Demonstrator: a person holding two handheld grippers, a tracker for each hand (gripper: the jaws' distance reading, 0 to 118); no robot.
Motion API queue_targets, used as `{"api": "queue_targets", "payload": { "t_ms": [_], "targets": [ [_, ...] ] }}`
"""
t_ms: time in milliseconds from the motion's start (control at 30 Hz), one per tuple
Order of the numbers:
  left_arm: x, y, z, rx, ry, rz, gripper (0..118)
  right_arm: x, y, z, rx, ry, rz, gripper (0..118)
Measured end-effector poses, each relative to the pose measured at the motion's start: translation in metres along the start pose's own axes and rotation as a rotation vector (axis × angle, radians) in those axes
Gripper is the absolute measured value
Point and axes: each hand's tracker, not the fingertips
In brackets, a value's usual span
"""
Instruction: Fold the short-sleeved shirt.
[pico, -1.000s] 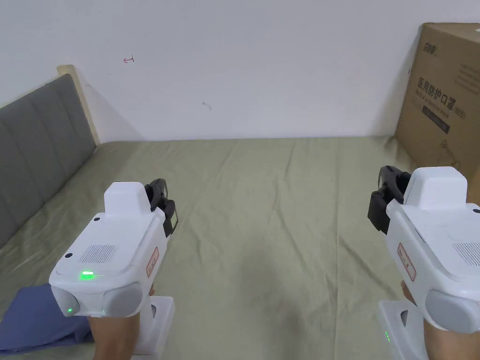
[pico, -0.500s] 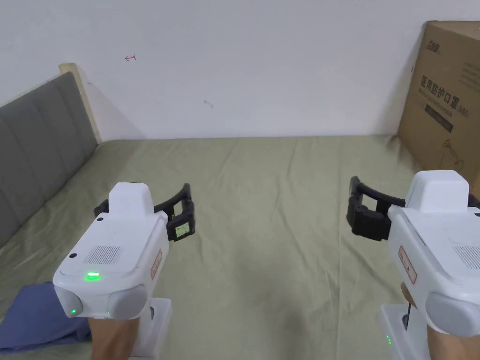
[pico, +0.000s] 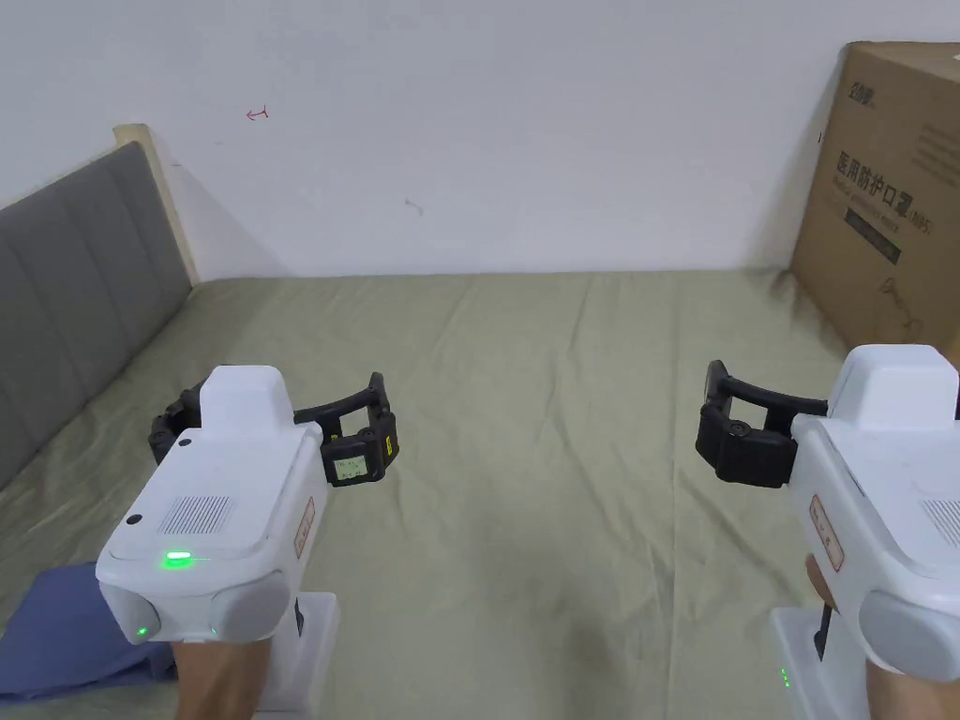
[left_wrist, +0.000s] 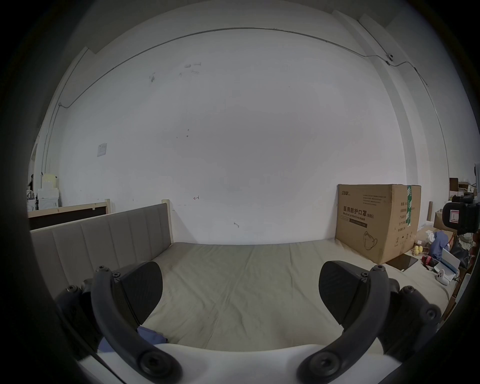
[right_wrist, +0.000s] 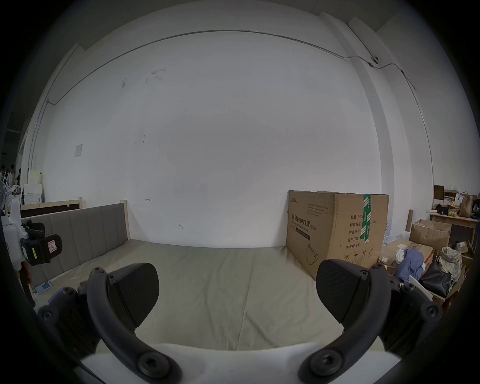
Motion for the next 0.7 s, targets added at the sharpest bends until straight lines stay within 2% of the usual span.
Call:
{"api": "queue_targets", "payload": {
  "t_ms": [700],
  "targets": [
    [0.0010, -0.0025, -0.0053, -0.002, 0.010, -0.017, 118, -0.0081, -0.0009, -0.0015, 0.005, 0.015, 0.014, 118]
  ]
}}
